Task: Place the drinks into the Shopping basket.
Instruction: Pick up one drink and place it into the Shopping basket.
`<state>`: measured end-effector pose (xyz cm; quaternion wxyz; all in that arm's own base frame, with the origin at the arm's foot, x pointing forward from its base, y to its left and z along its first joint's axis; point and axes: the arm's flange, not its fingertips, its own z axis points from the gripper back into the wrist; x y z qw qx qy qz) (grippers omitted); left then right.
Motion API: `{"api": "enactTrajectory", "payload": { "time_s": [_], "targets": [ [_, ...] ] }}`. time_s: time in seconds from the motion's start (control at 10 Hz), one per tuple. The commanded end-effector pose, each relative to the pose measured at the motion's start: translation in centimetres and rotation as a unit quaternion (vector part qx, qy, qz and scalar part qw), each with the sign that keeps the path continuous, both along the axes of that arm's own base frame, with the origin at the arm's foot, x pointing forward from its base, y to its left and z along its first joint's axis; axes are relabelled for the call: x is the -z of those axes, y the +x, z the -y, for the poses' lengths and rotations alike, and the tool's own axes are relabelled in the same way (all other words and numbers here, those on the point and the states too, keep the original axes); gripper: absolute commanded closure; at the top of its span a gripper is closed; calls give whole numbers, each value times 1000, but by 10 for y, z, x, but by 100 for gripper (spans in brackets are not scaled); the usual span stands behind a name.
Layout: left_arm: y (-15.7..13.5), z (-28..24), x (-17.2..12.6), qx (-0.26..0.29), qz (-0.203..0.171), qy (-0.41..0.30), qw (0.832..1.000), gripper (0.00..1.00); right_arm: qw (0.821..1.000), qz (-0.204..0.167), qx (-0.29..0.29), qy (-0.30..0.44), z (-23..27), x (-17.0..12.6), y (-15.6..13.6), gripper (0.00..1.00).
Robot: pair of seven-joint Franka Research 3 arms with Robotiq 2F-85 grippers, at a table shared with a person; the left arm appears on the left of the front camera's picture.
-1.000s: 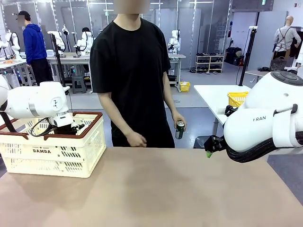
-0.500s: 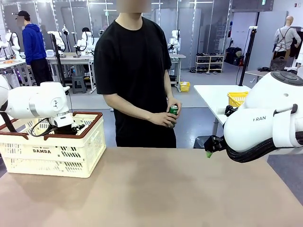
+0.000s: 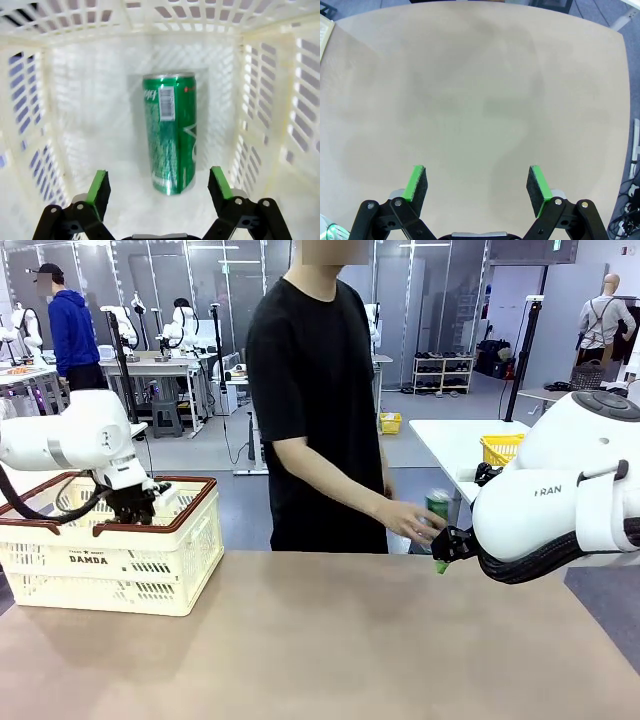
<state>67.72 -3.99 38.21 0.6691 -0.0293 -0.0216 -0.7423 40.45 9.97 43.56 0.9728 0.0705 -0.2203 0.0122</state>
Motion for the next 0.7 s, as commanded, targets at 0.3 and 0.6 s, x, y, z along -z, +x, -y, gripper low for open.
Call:
{"api": "enactTrajectory", "payload": {
  "time_s": [0.3,0.6],
  "targets": [
    [-28,2,-103,1,50,-7,999,1,1000,-1,0,2,1,1,0,0],
    [-77,24,-164,21,109,-20,994,1,1000,-1,0,2,1,1,0,0]
  ]
}}
